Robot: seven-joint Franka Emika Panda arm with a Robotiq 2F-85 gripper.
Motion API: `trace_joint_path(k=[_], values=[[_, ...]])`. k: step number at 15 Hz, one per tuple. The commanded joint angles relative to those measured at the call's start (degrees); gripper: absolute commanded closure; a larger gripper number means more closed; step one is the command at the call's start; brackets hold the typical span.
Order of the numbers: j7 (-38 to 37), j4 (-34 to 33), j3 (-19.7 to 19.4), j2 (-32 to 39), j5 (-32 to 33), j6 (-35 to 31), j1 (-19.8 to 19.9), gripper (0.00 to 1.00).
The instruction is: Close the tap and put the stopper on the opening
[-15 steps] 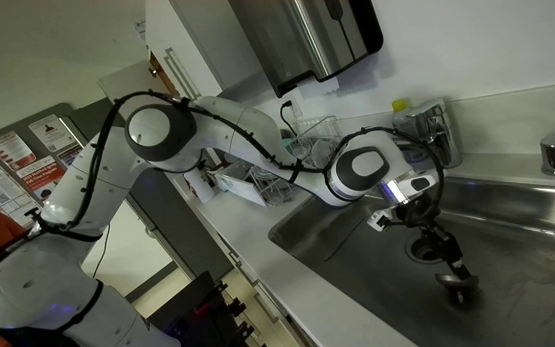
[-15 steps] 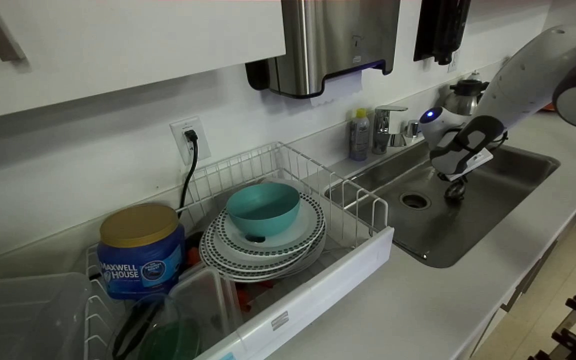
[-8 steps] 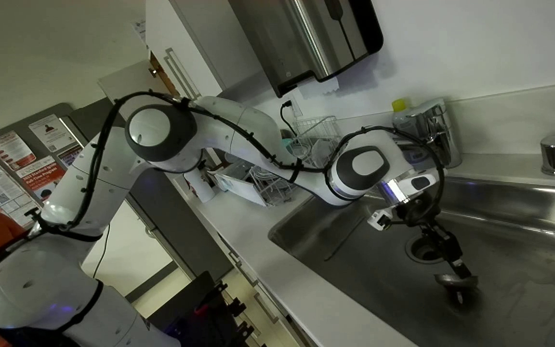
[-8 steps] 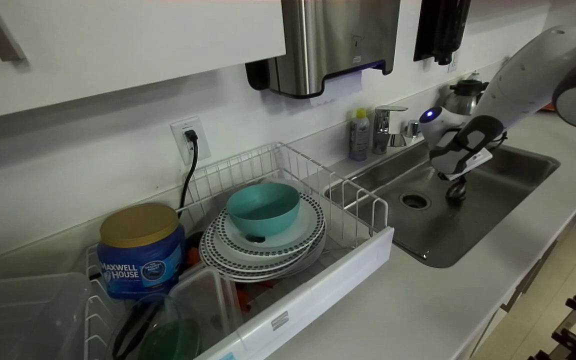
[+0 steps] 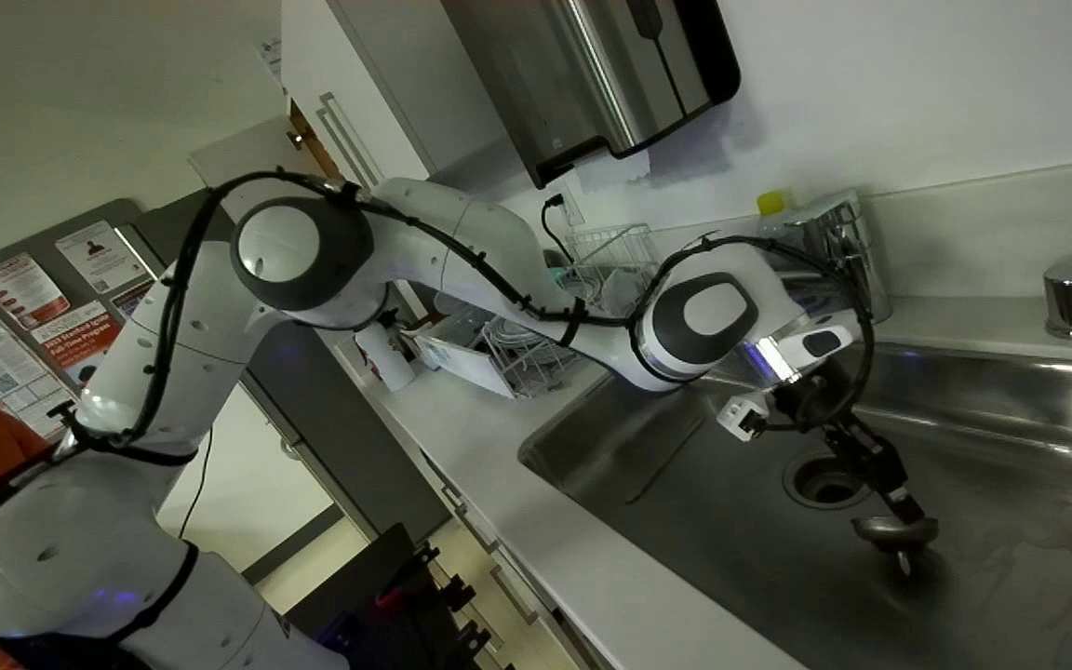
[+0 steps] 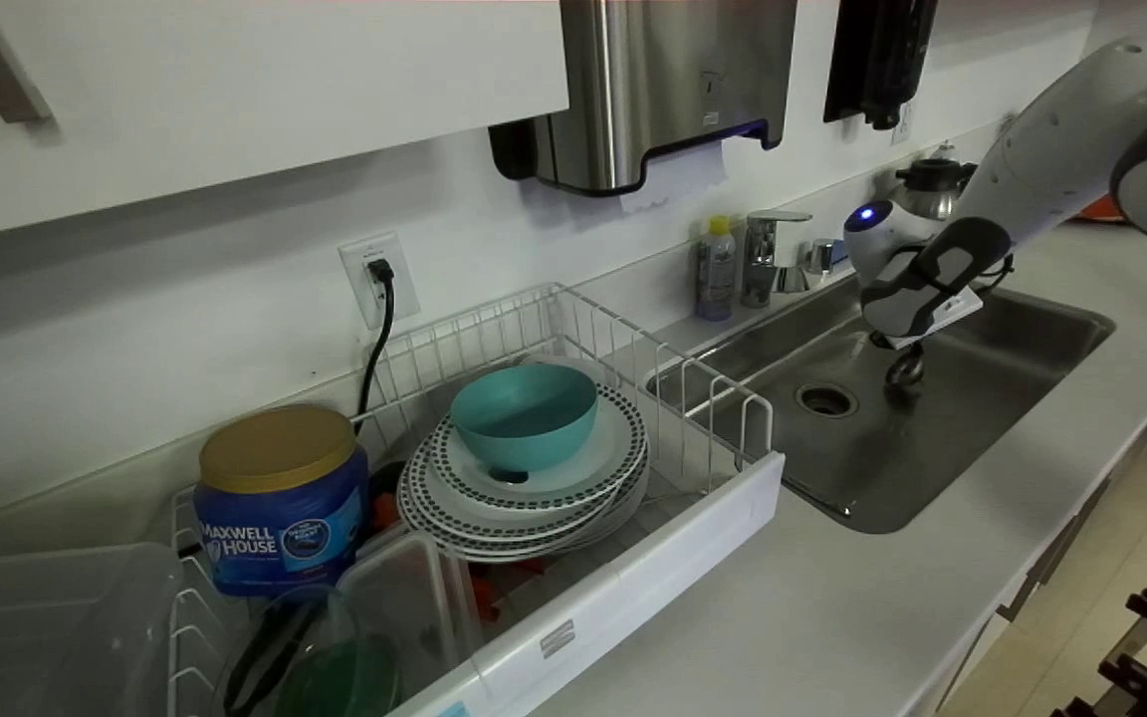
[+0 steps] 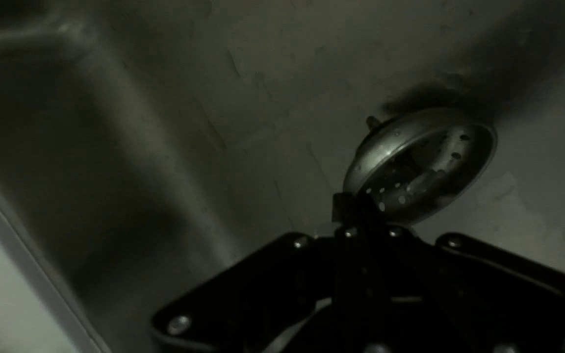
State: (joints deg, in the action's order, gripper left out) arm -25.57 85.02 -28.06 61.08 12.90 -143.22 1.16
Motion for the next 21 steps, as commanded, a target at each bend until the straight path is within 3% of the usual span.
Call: trace_joint_path(k=[1,9,16,19,20,21], values=[[4.9,3.3,4.1,-4.4,-1.8,-5.1,4.1,0.99],[23.3,7.9,18.8,-8.1,-9.4,-22.2,17.0,0.99],[43.5,11.8,38.8,-10.3,-15.2,-24.2,33.3,0.99],[47.4,12.1,42.3,-10.2,-16.1,-23.2,36.7,0.99],[45.1,9.0,39.7,-7.9,-15.6,-23.2,34.1,0.99],[45.3,9.1,40.0,-7.9,-15.6,-23.2,34.6,0.97]])
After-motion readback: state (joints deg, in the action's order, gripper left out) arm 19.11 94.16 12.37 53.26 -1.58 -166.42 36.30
